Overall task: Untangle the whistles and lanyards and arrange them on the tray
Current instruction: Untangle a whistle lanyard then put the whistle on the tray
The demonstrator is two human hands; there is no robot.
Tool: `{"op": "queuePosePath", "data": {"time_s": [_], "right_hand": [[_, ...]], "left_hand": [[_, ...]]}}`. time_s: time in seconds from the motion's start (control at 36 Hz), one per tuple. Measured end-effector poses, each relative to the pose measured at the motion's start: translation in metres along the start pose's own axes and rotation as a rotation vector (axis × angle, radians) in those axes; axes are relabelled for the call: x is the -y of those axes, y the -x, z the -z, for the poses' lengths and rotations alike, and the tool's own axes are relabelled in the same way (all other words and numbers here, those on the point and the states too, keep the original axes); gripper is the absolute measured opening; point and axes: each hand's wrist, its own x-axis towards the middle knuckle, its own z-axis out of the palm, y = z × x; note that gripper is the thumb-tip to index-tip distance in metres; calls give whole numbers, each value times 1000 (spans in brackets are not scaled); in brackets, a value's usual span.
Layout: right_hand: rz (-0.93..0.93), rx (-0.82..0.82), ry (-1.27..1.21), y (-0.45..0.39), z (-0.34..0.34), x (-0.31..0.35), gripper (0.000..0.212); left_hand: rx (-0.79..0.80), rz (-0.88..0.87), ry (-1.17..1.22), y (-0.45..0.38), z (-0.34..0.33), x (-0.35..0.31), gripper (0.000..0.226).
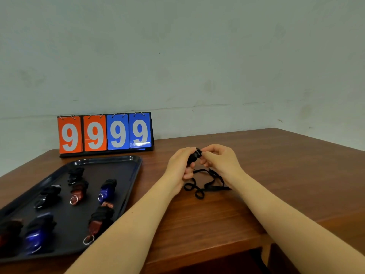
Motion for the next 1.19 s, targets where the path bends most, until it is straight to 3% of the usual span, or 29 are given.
{"op": "queuePosePath", "data": {"time_s": [0.11,0.5,0.72,0.94,1.19], "right_hand": [[11,2,12,1,-1,1,11],[53,-3,34,3,-2,2,12],[117,5,-114,4,-3,3,11],[8,35,-210,1,-3,-1,14],[24,71,-262,0,-2,0,17]], "left_hand": [[58,53,120,2,0,-2,18],[116,62,183,4,-2,0,26],[109,52,283,4,-4,-1,28],[94,81,377,6,-9,1,20],[100,91,502,5,-13,2,23]]}}
